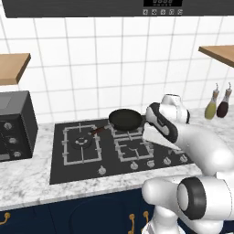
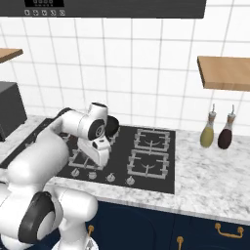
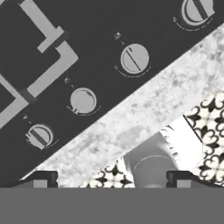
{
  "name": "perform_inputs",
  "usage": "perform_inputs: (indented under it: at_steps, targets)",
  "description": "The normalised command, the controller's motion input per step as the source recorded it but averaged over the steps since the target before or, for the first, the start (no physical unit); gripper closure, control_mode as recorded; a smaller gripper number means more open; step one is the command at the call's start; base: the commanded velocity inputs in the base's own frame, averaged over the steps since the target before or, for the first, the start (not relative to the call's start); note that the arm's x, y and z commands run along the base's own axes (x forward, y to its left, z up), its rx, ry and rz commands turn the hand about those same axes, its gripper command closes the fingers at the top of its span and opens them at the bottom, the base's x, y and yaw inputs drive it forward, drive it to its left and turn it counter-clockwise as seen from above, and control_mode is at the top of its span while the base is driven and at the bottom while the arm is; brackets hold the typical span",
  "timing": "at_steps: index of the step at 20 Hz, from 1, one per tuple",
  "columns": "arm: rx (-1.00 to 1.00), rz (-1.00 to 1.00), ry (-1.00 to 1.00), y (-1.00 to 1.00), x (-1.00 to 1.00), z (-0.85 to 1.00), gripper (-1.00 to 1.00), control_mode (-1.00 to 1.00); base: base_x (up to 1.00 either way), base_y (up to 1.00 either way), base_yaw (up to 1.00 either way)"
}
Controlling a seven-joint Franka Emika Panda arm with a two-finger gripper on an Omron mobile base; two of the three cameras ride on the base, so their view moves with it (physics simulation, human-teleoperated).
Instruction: Turn off the rear center burner of the stove.
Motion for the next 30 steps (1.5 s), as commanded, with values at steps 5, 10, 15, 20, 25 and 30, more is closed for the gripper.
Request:
perform_inputs:
  at_steps: [5,10,15,20,25,30]
  targets:
    - [0.00,-0.08,0.10,0.04,0.28,-0.55,-1.00,-1.00,0.00,0.00,0.00]
    - [0.00,-0.03,-0.01,0.12,0.05,-0.54,-1.00,-1.00,0.00,0.00,0.00]
    - [-0.09,0.00,-0.22,0.16,0.02,-0.42,-1.00,-1.00,0.00,0.00,0.00]
    - [-0.13,-0.01,-0.18,0.00,0.08,-0.34,-1.00,-1.00,0.00,0.00,0.00]
    - [0.00,0.00,0.00,0.01,-0.13,-0.12,-1.00,-1.00,0.00,0.00,0.00]
    - [0.00,0.00,-0.02,0.00,0.03,-0.02,-1.00,-1.00,0.00,0.00,0.00]
